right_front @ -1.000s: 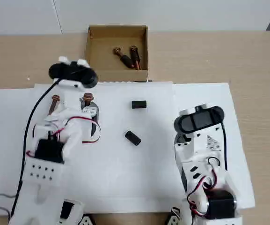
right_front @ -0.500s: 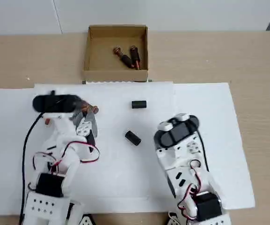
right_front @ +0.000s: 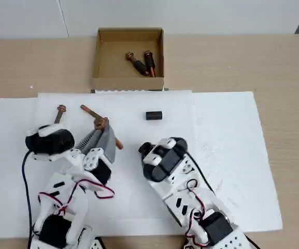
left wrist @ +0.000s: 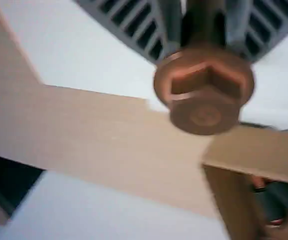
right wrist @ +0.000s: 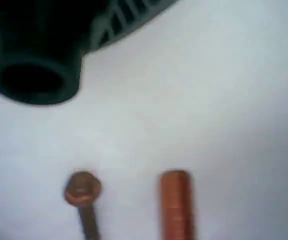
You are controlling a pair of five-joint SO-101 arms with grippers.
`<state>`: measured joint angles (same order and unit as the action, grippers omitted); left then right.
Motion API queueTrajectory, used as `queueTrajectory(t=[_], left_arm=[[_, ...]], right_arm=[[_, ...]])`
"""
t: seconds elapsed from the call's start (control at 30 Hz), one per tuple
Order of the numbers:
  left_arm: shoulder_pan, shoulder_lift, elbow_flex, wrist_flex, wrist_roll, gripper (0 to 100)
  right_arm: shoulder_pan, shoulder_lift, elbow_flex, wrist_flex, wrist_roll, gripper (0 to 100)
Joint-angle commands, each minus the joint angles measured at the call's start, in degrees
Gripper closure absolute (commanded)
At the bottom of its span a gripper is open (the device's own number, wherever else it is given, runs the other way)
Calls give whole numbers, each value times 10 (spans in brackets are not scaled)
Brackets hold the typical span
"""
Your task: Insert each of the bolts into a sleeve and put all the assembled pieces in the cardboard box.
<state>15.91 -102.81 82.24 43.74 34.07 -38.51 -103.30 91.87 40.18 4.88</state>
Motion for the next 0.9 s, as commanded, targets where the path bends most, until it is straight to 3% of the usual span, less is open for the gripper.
queueTrajectory(t=[0.0, 0.37, 0.87], left_arm=[[15, -11, -4, -32, 20, 993], [46, -14, -4, -74, 37, 993], [74, -13, -4, -39, 35, 993]], right_arm=[[-25, -6, 0, -24, -1, 996], [-47, -6, 6, -27, 1, 996], [-44, -6, 13, -27, 32, 996]])
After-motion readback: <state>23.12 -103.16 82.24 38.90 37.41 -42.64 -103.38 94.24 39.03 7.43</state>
